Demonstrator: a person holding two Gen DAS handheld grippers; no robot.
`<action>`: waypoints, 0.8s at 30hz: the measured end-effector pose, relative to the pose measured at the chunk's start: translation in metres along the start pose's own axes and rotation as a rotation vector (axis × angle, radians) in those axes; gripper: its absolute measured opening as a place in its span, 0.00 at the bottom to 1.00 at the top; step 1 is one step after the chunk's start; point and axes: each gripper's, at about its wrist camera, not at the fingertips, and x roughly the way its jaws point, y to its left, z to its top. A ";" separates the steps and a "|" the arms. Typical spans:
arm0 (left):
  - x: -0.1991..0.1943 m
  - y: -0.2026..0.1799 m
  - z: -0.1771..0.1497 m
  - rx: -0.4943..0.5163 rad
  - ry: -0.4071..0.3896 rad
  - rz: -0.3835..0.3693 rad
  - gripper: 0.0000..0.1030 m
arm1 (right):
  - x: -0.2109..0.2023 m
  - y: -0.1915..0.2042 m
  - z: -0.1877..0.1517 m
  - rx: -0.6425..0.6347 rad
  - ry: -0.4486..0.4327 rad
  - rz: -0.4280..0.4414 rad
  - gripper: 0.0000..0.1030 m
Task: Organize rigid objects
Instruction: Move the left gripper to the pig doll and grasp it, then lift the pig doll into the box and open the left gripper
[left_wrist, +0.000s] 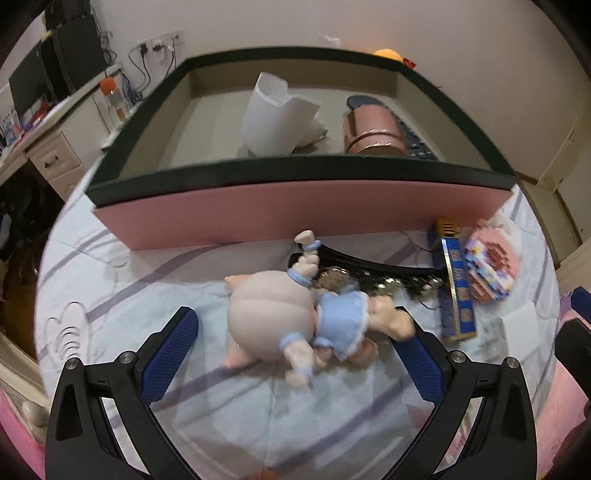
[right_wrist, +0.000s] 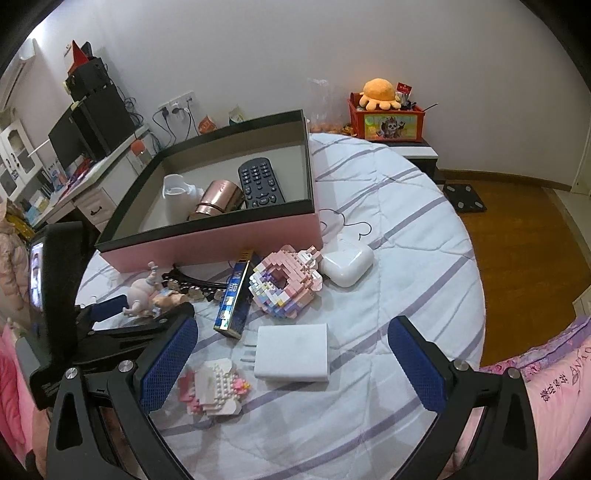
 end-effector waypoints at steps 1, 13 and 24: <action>0.001 0.002 0.001 -0.005 -0.007 -0.010 0.99 | 0.002 0.000 0.001 -0.001 0.004 -0.002 1.00; -0.013 0.018 -0.003 -0.042 -0.032 -0.076 0.78 | 0.004 0.010 0.002 -0.021 0.011 -0.003 1.00; -0.051 0.043 -0.002 -0.083 -0.082 -0.065 0.78 | -0.006 0.022 0.005 -0.042 -0.013 0.007 1.00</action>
